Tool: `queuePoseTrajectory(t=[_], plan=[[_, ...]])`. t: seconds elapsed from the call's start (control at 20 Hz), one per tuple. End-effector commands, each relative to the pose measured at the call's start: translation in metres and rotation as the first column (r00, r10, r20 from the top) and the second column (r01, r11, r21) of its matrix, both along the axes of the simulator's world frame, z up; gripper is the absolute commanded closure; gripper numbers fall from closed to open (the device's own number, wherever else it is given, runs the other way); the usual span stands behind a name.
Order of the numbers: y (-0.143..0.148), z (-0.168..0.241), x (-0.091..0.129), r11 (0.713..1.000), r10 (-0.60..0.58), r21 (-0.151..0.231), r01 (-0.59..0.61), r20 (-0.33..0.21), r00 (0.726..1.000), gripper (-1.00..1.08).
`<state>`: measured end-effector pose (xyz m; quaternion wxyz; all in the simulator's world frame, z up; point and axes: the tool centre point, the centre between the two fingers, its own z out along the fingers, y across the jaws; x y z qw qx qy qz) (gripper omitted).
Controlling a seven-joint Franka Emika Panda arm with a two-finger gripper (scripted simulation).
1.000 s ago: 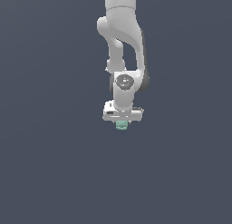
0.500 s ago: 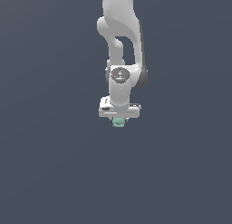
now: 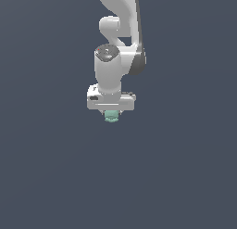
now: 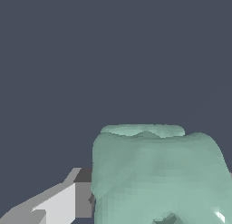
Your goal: Pick up the object and move it to a goal position.
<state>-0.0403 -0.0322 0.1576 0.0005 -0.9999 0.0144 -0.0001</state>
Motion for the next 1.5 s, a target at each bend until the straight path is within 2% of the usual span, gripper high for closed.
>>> queuePoseTrajectory(t=[0.0,0.55,0.8,1.1,1.45], plan=[[-0.015,0.027,0.001,1.0,0.0,0.001,0.0,0.0,1.0,1.08],[-0.078,0.142,0.009,1.0,0.0,0.001,0.0,0.0,1.0,1.08],[-0.101,0.182,0.014,1.0,0.0,0.0,0.0,0.0,1.0,1.08],[-0.118,0.212,0.018,1.0,0.0,0.0,0.0,0.0,1.0,1.08],[-0.126,0.226,0.021,1.0,0.0,-0.001,0.0,0.0,1.0,1.08]])
